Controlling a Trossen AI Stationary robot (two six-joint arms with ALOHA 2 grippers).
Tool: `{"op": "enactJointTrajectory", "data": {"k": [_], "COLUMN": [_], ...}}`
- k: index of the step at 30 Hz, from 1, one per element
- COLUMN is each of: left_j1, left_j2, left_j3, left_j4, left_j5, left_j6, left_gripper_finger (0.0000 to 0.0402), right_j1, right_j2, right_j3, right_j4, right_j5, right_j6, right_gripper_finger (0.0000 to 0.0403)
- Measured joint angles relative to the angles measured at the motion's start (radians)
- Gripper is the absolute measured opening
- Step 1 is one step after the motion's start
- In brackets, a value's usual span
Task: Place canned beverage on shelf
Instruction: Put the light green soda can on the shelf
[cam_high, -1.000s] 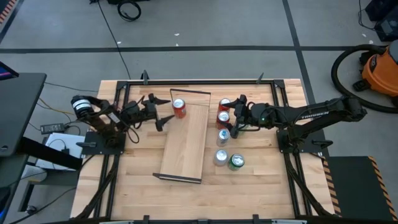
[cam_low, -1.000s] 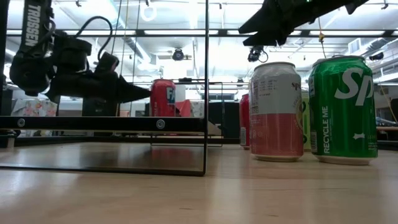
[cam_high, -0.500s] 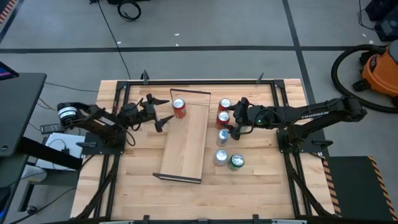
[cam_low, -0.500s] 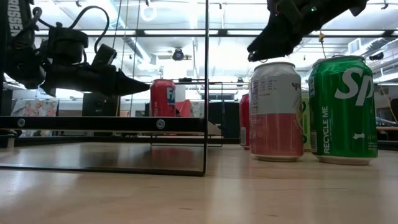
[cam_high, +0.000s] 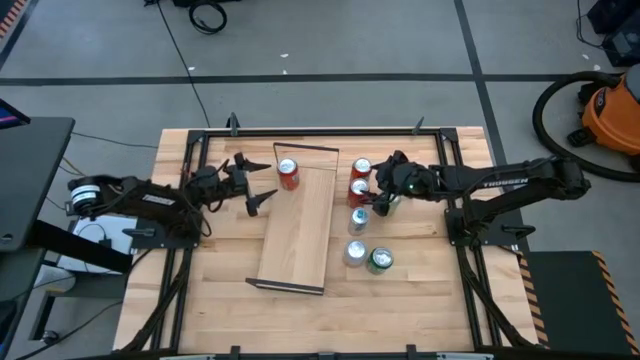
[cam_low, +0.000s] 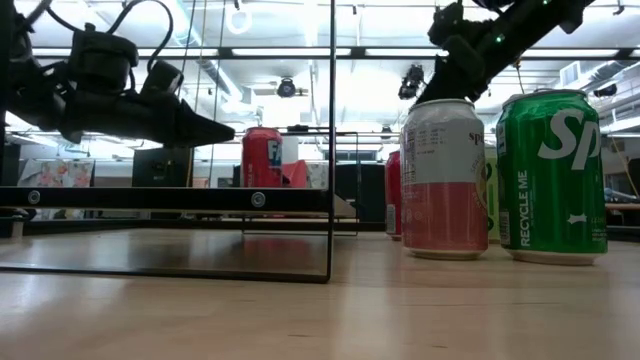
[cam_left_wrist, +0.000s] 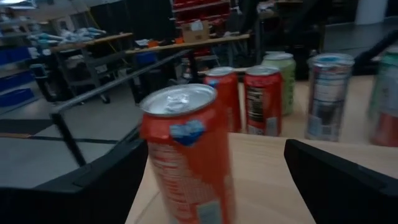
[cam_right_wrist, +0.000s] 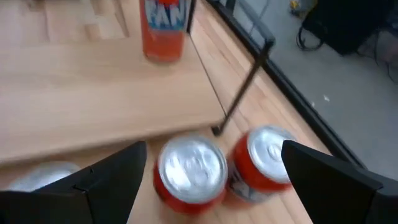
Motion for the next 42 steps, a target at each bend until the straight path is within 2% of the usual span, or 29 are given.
{"op": "enactJointTrajectory", "data": {"k": [9, 14, 21, 26, 33, 42], "left_j1": [-0.097, -0.145, -0.189, -0.212, -0.285, -0.395], "left_j2": [-0.08, -0.094, -0.111, -0.123, -0.204, -0.345], "left_j3": [0.047, 0.163, 0.314, 0.358, 0.363, 0.364], "left_j4": [-0.175, -0.422, -0.789, -0.917, -1.013, -0.972], "left_j5": [-0.121, -0.164, -0.28, -0.377, -0.536, -0.549], "left_j6": [-0.001, 0.011, 0.022, 0.007, -0.012, -0.012], "left_gripper_finger": [0.0389, 0.0389, 0.0389, 0.0389, 0.0389, 0.0389], "right_j1": [-0.008, -0.007, 0.007, 0.007, 0.007, 0.008], "right_j2": [0.006, 0.016, 0.013, 0.013, 0.016, 0.041], "right_j3": [0.069, 0.068, 0.068, 0.068, 0.094, 0.096], "right_j4": [-0.158, -0.246, -0.274, -0.283, -0.329, -0.362], "right_j5": [0.0, -0.008, 0.005, 0.007, 0.002, -0.022], "right_j6": [0.038, 0.094, 0.118, 0.114, 0.114, 0.092], "right_gripper_finger": [0.0384, 0.0384, 0.0384, 0.0384, 0.0385, 0.0384]}}
